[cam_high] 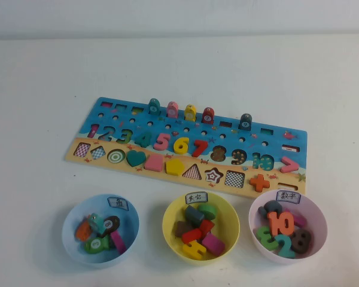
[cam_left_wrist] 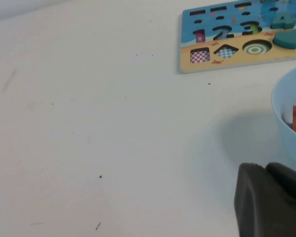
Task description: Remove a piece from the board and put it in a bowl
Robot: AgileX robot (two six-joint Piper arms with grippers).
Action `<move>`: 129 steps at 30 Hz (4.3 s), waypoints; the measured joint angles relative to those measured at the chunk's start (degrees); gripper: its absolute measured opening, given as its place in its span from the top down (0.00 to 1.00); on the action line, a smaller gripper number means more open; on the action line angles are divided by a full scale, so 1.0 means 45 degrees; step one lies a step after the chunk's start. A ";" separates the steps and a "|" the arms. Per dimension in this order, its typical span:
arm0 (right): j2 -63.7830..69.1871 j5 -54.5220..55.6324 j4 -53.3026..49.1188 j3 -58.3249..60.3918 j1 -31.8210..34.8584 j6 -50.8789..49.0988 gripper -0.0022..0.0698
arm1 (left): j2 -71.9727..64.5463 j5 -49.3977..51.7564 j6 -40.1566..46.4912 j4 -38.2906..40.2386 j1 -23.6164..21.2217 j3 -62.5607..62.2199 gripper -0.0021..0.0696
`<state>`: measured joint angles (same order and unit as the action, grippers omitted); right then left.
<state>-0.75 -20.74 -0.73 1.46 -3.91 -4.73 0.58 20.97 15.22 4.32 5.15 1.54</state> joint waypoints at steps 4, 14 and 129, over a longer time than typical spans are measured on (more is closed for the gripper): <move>0.0000 0.0000 0.0000 0.0000 0.0000 0.0000 0.99 | 0.0000 0.0000 0.0000 0.0000 0.0000 0.0000 0.98; 0.0000 0.0000 0.0000 0.0000 0.0000 0.0000 0.99 | 0.0000 0.0000 0.0000 0.0000 0.0000 0.0000 0.98; 0.0000 -0.0019 0.0000 0.0000 -0.0009 0.0020 0.99 | -2.8938 1.0460 -0.1774 -0.1105 0.4072 -2.5664 0.29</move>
<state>-0.75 -20.82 -0.73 1.46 -3.95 -4.63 -129.64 68.04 7.24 -0.65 23.48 -113.95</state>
